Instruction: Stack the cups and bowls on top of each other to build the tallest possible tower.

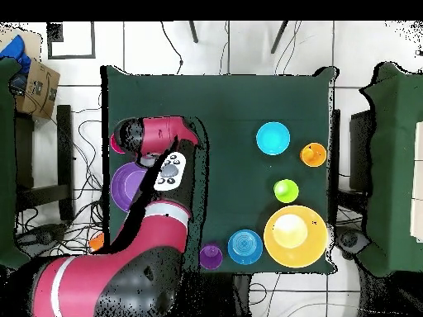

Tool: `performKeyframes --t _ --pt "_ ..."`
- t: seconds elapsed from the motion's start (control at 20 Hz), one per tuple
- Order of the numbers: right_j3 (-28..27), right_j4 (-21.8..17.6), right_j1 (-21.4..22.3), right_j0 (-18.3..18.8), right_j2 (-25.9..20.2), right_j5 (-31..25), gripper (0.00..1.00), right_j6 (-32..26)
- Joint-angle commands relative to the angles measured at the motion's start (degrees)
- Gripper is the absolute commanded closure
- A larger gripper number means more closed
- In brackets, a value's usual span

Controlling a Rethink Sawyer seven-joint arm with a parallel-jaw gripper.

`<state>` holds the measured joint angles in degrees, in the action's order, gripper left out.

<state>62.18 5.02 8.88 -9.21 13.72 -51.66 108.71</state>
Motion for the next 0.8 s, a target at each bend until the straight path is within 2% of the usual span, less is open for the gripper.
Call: performKeyframes --t 0.05,0.8 --pt "13.1 0.2 7.2 6.2 -10.7 20.3 1.0 1.4" --pt "12.4 -0.7 9.5 10.2 -12.4 16.5 1.0 0.5"
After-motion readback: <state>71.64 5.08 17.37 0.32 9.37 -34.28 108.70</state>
